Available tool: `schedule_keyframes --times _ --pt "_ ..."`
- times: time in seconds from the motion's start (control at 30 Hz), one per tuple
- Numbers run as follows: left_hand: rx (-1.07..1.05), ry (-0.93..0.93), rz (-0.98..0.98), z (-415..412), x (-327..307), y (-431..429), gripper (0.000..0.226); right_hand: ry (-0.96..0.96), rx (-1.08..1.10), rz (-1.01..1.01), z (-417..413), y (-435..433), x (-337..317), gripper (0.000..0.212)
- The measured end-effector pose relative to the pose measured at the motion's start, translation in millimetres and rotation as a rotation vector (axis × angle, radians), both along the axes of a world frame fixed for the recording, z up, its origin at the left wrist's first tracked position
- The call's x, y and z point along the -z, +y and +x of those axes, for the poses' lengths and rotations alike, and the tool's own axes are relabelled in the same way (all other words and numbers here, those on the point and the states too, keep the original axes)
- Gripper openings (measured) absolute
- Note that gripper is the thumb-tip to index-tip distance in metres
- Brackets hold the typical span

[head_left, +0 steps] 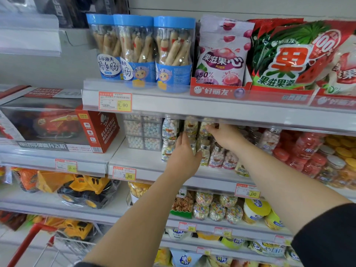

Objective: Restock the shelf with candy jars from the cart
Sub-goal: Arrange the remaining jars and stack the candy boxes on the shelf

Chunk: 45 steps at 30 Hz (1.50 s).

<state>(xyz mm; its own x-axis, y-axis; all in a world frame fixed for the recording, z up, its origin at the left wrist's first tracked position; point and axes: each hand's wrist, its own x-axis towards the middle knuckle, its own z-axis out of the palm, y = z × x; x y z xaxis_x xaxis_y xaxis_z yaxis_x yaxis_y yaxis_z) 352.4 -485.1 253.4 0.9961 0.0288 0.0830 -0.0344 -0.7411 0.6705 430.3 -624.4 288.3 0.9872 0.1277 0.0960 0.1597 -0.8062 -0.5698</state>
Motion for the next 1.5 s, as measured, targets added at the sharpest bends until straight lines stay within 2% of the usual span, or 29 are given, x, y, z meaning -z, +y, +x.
schedule_keyframes --times 0.2,1.07,1.4,1.5 --pt "-0.007 0.004 -0.021 9 -2 -2 0.081 -0.001 -0.015 0.013 4 -2 6 0.048" --pt "0.018 0.019 -0.030 17 2 0 0.083 -0.083 0.000 0.015 8 0 15 0.041" --pt "0.010 -0.013 -0.033 8 6 -5 0.083 -0.089 0.014 -0.026 2 -3 11 0.044" --pt "0.007 -0.076 -0.052 -5 8 -9 0.080 -0.077 0.034 -0.079 -12 -10 3 0.044"
